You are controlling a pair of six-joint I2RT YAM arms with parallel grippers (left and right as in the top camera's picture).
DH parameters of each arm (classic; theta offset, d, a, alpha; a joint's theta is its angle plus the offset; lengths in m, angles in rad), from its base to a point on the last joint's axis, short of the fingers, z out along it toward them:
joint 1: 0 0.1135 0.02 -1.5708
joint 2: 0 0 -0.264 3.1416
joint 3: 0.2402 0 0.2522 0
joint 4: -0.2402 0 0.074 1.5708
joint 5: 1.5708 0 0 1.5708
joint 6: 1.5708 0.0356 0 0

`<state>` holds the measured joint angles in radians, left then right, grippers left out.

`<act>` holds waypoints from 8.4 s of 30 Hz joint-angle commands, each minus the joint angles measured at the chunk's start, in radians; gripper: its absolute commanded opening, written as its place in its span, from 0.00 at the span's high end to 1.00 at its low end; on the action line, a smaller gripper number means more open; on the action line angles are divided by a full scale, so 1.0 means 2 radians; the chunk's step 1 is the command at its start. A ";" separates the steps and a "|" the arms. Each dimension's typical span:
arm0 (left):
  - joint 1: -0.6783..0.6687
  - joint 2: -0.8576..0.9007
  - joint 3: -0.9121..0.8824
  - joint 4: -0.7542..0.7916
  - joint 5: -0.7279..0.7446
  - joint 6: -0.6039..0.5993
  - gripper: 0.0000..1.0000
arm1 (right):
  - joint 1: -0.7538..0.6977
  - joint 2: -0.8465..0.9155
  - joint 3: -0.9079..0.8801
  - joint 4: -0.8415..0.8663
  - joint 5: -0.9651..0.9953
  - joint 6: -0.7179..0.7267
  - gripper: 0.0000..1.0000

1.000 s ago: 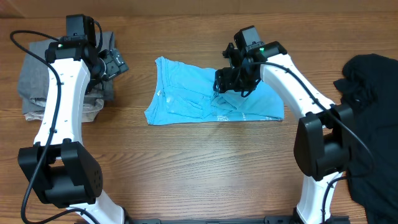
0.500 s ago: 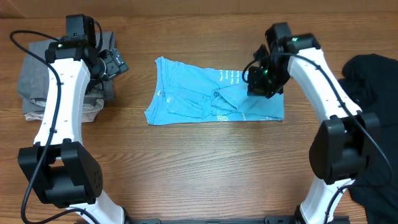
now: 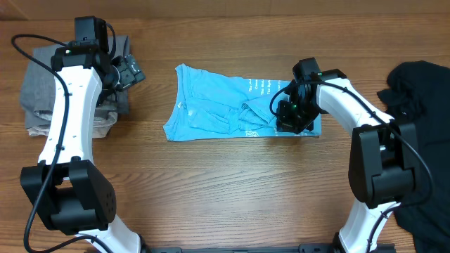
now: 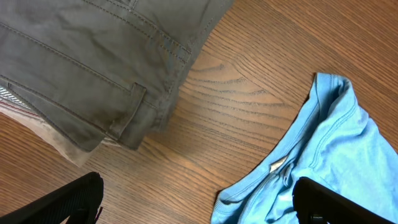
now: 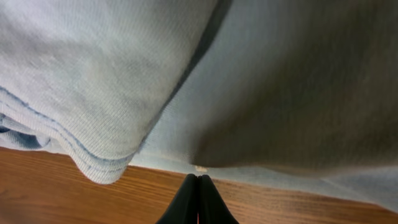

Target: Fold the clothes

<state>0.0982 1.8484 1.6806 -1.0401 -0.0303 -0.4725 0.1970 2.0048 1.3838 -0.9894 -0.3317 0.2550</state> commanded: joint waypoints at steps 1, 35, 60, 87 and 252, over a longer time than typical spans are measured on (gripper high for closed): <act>-0.002 -0.013 0.012 0.000 -0.001 -0.005 0.00 | 0.003 -0.003 -0.002 0.015 0.004 0.008 0.96; -0.002 -0.013 0.012 0.000 -0.001 -0.005 0.00 | 0.003 0.001 -0.006 0.237 0.005 0.072 0.96; -0.002 -0.013 0.012 0.000 -0.001 -0.005 0.00 | 0.008 -0.072 -0.060 0.147 -0.022 0.290 0.28; -0.002 -0.013 0.012 0.000 -0.001 -0.005 0.00 | 0.031 -0.072 -0.116 0.275 0.015 0.336 0.44; -0.003 -0.013 0.012 0.000 -0.001 -0.005 0.00 | -0.138 -0.136 -0.023 0.061 0.029 -0.184 0.29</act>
<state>0.0978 1.8484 1.6806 -1.0401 -0.0307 -0.4725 -0.0780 1.7004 1.3396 -0.8665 -0.2840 -0.1009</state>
